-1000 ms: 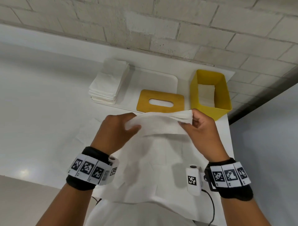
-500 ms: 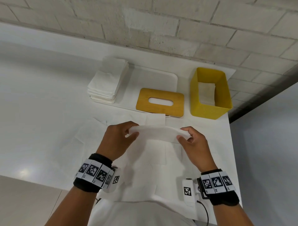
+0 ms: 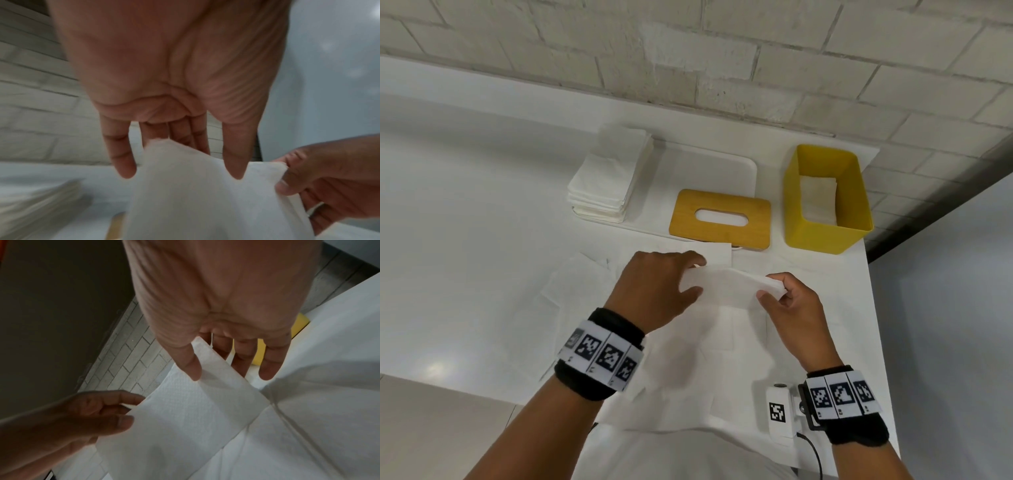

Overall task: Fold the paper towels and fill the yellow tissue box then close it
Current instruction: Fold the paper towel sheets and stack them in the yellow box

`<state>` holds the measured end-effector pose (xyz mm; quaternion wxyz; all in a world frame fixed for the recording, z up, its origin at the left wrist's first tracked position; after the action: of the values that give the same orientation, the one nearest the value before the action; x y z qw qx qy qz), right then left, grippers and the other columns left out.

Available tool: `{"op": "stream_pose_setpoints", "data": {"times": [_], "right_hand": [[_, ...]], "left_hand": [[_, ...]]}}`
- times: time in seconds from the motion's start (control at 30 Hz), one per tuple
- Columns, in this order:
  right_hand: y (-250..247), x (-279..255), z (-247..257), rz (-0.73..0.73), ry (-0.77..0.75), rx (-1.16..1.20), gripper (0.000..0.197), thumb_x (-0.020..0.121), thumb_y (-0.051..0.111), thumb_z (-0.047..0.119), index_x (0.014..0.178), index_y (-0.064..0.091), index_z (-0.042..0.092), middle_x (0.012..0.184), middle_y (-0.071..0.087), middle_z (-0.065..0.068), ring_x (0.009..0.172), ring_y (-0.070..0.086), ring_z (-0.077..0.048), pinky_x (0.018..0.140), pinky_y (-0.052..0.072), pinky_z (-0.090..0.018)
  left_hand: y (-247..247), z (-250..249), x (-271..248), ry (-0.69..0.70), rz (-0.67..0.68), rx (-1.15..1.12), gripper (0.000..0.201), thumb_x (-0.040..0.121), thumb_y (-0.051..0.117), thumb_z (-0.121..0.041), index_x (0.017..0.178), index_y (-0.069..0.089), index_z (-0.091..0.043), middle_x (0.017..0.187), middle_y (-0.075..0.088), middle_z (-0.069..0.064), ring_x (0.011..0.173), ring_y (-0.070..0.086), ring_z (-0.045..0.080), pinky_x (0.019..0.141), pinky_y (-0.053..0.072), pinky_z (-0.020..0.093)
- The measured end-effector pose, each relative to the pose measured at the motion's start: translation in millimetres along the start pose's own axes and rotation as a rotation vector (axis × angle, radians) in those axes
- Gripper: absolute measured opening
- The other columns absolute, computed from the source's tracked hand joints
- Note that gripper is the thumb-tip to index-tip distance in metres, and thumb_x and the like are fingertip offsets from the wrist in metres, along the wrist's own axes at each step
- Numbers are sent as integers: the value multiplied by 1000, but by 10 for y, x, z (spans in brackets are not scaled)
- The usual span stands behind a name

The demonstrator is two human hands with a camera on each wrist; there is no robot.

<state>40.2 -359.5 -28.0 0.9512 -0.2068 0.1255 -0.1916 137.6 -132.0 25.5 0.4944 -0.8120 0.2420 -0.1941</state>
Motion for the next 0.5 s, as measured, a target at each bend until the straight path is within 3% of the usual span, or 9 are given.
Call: {"op": "stream_pose_setpoints", "data": {"times": [0.17,0.37,0.5], "right_hand": [[31,5,-15,1,11,7,15,93,68,18,96,67,32,78,71,3,67,64,-17,63,51,-26],[35,4,-76,22,46,-7,13,92,69,23,98,67,34,80,73,-3,75,68,-22,68,55,-31],[-52,-27,-92,40,30,2,6,90,72,26,93,67,26,78,67,-9,71,61,-23,71,50,-34]], "left_hand": [[104,-262,256,48,166,261,43,96,58,-49,137,54,-36,116,73,-5,106,67,20,98,46,39],[224,-340,343,4,251,266,35,100,56,-36,135,56,-36,117,69,3,106,66,26,83,48,33],[234,-232,309,8,241,169,26,102,51,-34,125,64,-36,112,72,1,102,66,25,83,50,33]]}}
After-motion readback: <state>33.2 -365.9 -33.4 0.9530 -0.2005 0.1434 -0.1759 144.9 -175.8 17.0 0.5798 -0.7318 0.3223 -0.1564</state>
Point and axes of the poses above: each hand's wrist, its own x-axis towards the middle knuckle, its own y-axis out of the palm, z = x × y, the point moved 2 cm from there along x, towards the middle knuckle
